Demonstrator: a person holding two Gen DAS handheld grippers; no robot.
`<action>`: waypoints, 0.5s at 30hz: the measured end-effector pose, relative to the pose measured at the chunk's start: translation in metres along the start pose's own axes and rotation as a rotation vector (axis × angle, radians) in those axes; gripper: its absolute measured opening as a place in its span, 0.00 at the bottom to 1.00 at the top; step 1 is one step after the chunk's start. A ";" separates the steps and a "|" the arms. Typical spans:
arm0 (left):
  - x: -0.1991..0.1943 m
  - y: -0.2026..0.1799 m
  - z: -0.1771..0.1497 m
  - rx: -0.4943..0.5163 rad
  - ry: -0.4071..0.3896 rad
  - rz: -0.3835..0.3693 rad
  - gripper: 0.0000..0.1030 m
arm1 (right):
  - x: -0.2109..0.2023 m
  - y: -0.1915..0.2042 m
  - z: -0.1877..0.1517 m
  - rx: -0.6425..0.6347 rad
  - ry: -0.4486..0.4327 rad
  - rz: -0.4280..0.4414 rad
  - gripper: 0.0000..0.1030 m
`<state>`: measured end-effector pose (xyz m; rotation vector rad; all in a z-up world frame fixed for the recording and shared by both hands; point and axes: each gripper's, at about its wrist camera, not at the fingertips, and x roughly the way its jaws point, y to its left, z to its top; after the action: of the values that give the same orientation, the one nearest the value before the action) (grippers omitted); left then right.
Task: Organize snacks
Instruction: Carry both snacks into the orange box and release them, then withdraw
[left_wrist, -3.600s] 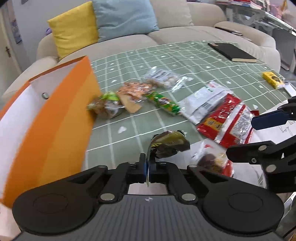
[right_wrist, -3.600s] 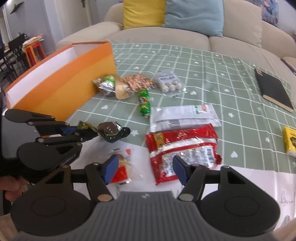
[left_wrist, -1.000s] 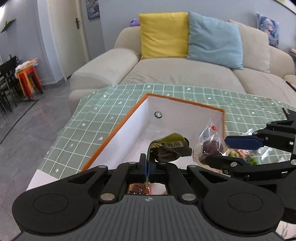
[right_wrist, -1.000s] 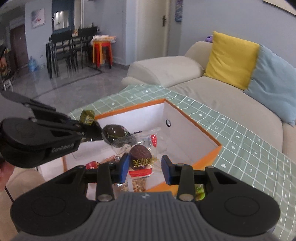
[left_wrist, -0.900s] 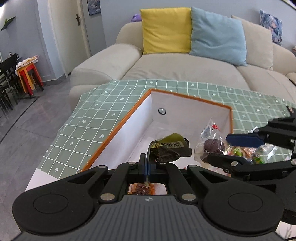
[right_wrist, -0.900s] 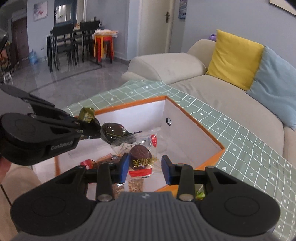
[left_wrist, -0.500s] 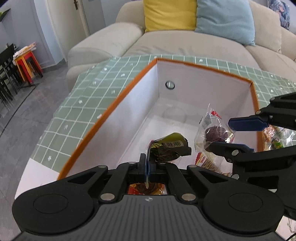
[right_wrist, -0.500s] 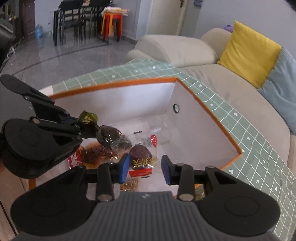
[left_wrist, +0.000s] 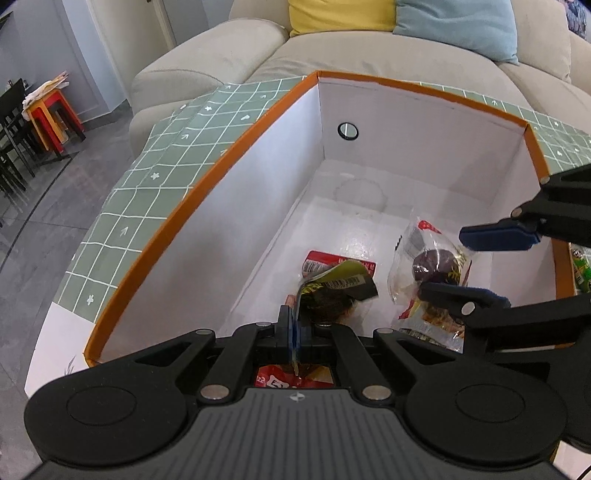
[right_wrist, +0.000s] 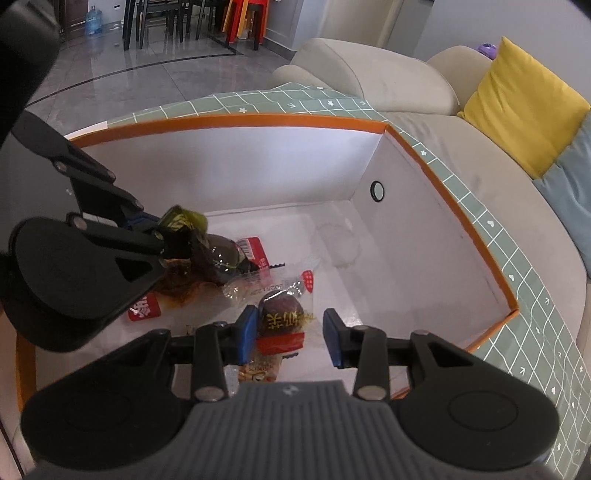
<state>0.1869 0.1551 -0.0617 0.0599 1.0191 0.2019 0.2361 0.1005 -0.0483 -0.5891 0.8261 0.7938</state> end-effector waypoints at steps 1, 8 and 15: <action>0.001 0.000 0.000 0.003 0.001 0.002 0.01 | 0.000 0.002 0.000 -0.002 0.000 -0.002 0.36; -0.002 0.002 -0.001 -0.011 0.004 0.013 0.09 | -0.005 0.003 -0.004 0.003 0.000 -0.027 0.40; -0.019 -0.002 0.000 -0.019 -0.037 0.022 0.30 | -0.022 -0.002 -0.008 0.023 -0.023 -0.069 0.57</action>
<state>0.1776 0.1499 -0.0462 0.0570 0.9796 0.2298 0.2247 0.0852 -0.0351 -0.5848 0.7890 0.7257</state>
